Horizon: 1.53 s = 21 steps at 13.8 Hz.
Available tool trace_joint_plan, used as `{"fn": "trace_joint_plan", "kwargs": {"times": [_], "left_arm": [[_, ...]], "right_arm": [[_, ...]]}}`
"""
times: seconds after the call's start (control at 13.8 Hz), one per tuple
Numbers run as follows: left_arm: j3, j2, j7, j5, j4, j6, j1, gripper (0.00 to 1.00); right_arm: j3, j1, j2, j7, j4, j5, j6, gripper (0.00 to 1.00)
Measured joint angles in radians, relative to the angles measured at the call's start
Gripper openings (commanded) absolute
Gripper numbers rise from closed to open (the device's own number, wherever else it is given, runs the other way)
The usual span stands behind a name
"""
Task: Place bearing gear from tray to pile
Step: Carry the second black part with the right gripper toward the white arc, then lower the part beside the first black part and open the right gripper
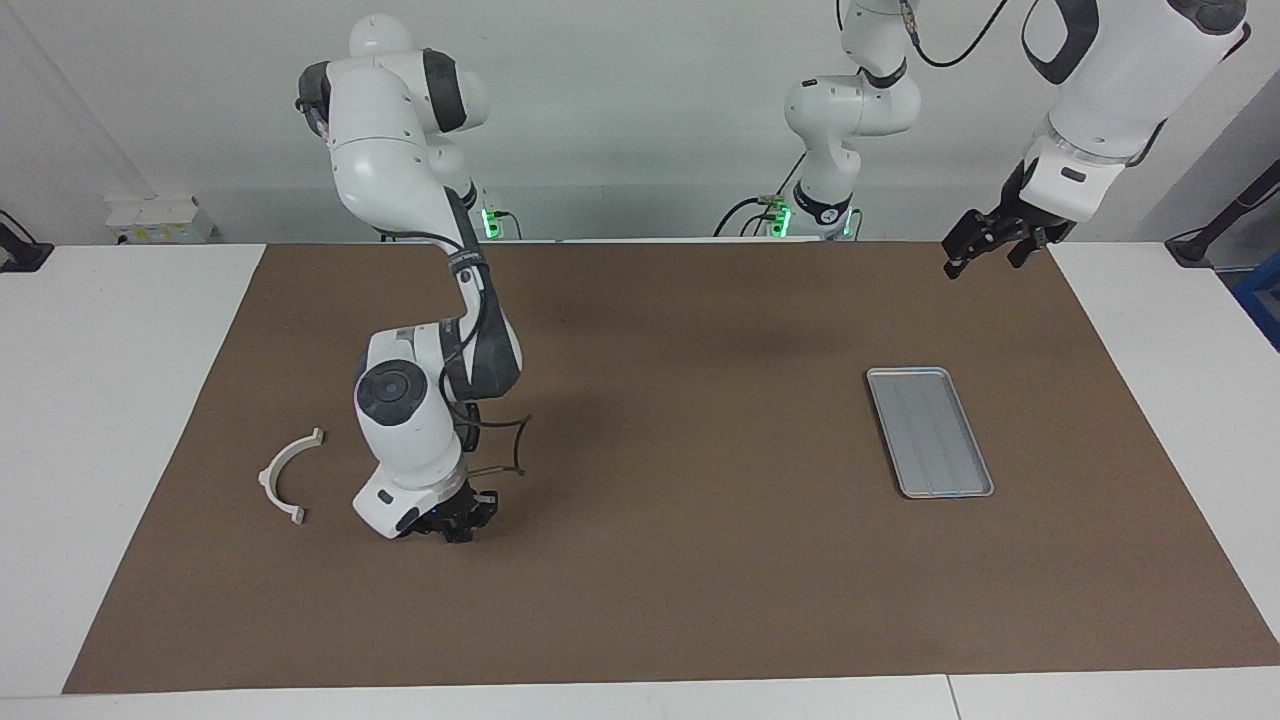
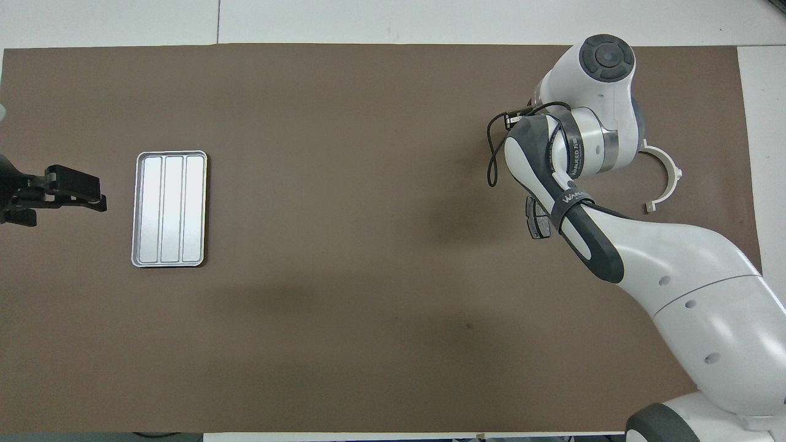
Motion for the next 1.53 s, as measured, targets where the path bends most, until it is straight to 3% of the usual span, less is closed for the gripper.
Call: {"fn": "trace_joint_plan", "kwargs": {"times": [0.07,0.94,1.53], "left_arm": [[0.000,0.000,0.000,0.000,0.000,0.000,0.000,1.00],[0.000,0.000,0.000,0.000,0.000,0.000,0.000,1.00],[0.000,0.000,0.000,0.000,0.000,-0.001,0.000,1.00]], "right_arm": [[0.001,0.001,-0.001,0.000,0.000,0.000,0.000,0.99],[0.003,0.002,-0.036,0.000,0.000,0.000,-0.001,1.00],[0.001,-0.051,-0.100,0.000,0.001,0.000,-0.028,1.00]]}}
